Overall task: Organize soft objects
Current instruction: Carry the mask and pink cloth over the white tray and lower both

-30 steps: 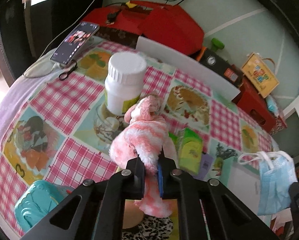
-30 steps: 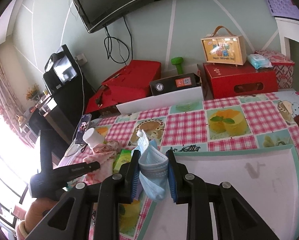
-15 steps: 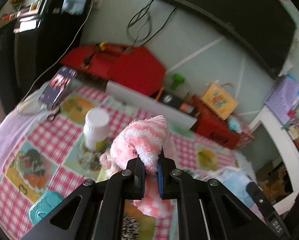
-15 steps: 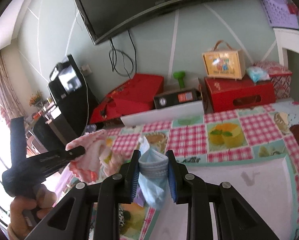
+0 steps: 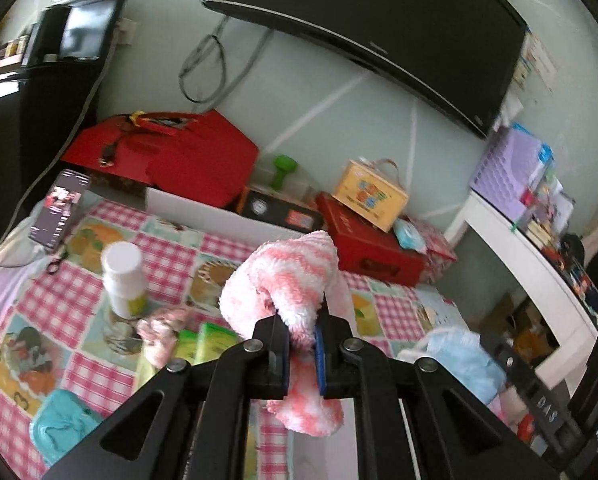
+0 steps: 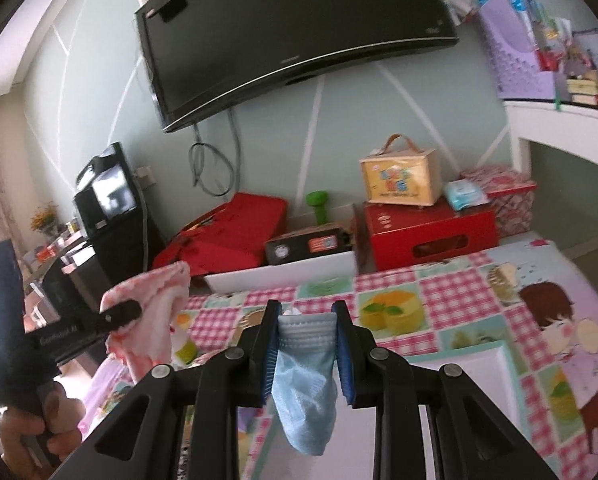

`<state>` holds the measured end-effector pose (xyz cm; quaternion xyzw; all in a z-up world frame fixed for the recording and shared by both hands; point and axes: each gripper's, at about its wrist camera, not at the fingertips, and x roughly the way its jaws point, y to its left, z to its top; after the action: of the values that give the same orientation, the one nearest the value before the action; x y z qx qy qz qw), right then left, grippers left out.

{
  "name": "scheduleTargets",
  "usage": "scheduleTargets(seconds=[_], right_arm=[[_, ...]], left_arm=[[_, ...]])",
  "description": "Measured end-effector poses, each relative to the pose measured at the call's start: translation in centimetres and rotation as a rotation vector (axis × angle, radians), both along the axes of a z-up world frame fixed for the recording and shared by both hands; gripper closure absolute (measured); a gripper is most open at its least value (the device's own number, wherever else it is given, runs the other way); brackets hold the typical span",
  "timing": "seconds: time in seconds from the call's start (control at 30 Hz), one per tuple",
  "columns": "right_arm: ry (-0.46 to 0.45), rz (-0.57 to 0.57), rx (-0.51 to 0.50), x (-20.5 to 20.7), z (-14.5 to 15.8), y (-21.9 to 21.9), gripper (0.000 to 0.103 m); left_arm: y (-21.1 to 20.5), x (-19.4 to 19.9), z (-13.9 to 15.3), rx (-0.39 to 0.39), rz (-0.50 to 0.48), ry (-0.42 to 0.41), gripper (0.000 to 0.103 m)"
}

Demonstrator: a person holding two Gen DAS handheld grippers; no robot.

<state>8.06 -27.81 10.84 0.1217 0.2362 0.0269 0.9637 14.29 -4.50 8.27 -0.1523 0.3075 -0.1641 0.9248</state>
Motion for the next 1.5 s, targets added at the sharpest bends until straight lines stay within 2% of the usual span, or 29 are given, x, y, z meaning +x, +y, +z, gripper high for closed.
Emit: scheduleTargets(seconds=[0.43, 0.6, 0.77, 0.93, 1.03, 1.1, 1.13, 1.17, 1.23, 1.3, 1.5], right_arm=[[0.106, -0.303, -0.084, -1.2, -1.3, -7.6, 0.075], [0.190, -0.344, -0.046, -0.1, -4.0, -9.7, 0.075], [0.277, -0.331, -0.025, 1.5, -6.8, -10.2, 0.074], [0.331, -0.330, -0.044, 2.1, -8.0, -9.6, 0.074], [0.351, -0.326, -0.059, 2.5, -8.3, -9.3, 0.074], [0.370, -0.324, -0.067, 2.8, -8.7, -9.1, 0.073], [0.383, -0.324, -0.072, 3.0, -8.9, -9.0, 0.067], [0.397, -0.324, -0.084, 3.2, -9.1, -8.8, 0.054], [0.411, -0.332, -0.109, 3.4, -9.3, -8.5, 0.039], [0.417, -0.332, -0.131, 3.6, -9.4, -8.3, 0.039], [0.451, -0.342, -0.180, 3.9, -9.8, -8.0, 0.023]], left_arm=[[-10.5, -1.1, -3.8, 0.118, -0.278, 0.095, 0.093], [-13.5, -0.9, -7.0, 0.164, -0.337, 0.155, 0.093], [-15.1, -0.1, -9.9, 0.210, -0.353, 0.240, 0.093], [-15.4, 0.0, -10.5, 0.228, -0.357, 0.259, 0.092], [-15.6, 0.1, -10.8, 0.239, -0.355, 0.270, 0.083], [-15.6, 0.2, -10.9, 0.243, -0.350, 0.283, 0.064], [-15.6, 0.3, -11.0, 0.246, -0.345, 0.287, 0.060], [-15.5, 0.3, -11.0, 0.249, -0.341, 0.287, 0.055], [-15.4, 0.3, -10.8, 0.256, -0.334, 0.280, 0.054], [-15.3, 0.3, -10.6, 0.257, -0.328, 0.275, 0.041], [-14.6, 0.7, -10.2, 0.252, -0.295, 0.263, 0.026]])
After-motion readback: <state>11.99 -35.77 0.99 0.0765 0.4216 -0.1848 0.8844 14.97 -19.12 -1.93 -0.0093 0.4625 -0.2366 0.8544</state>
